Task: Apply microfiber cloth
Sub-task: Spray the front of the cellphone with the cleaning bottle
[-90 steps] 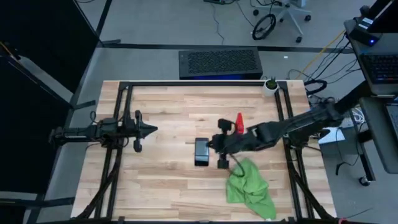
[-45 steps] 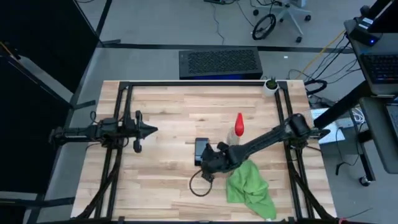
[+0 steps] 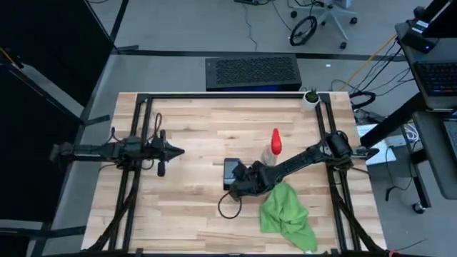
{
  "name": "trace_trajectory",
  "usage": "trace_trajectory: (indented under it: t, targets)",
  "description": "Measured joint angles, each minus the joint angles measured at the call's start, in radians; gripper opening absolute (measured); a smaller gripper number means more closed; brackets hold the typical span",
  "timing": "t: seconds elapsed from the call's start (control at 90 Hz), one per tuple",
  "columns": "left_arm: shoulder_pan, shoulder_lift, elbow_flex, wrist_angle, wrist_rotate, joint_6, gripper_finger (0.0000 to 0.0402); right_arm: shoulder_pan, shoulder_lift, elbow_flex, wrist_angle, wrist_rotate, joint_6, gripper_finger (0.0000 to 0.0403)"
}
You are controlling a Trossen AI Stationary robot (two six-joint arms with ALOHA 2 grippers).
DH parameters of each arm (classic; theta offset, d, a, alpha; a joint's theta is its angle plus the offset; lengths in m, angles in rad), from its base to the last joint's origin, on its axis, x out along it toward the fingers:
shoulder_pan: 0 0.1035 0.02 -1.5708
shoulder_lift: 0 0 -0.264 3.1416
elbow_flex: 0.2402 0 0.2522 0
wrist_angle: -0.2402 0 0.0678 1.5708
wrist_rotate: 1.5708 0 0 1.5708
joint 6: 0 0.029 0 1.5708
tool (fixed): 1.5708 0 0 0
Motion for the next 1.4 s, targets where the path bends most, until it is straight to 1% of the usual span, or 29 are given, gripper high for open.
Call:
trace_trajectory:
  t: [0.144,0.333,0.444,0.522,0.6,0.822,0.944,1.078,1.178,1.4]
  targets:
    - [0.0,0.057,0.0,0.001,0.002,0.055,0.0,-0.014,-0.004,-0.047,0.086,-0.001,0.023,0.0208]
    - [-0.001,0.134,0.0,0.034,0.002,0.08,0.0,-0.024,-0.009,-0.142,0.291,-0.033,0.074,0.0208]
    - [-0.001,0.206,0.0,0.097,0.006,0.08,0.0,-0.023,-0.007,-0.183,0.42,-0.016,0.112,0.0208]
    - [-0.003,0.266,0.0,0.134,0.006,0.08,0.0,-0.023,-0.006,-0.203,0.476,0.0,0.141,0.0208]
    - [-0.007,0.333,0.0,0.198,0.006,0.08,0.0,-0.022,-0.005,-0.214,0.488,0.019,0.188,0.0208]
    - [-0.014,0.566,0.001,0.405,0.007,0.082,0.0,0.0,-0.003,-0.221,0.49,0.091,0.3,0.0208]
    - [-0.014,0.721,0.037,0.465,0.009,0.128,0.0,0.002,-0.001,-0.222,0.5,0.105,0.314,0.0208]
    - [-0.014,0.9,0.122,0.498,0.05,0.193,0.0,0.002,-0.001,-0.224,0.528,0.108,0.317,0.0208]
    - [-0.014,1.028,0.206,0.5,0.086,0.212,0.0,0.001,-0.001,-0.224,0.53,0.106,0.358,0.0208]
    - [-0.014,1.273,0.348,0.49,0.143,0.263,0.0,0.0,-0.001,-0.224,0.531,0.087,0.392,0.0208]
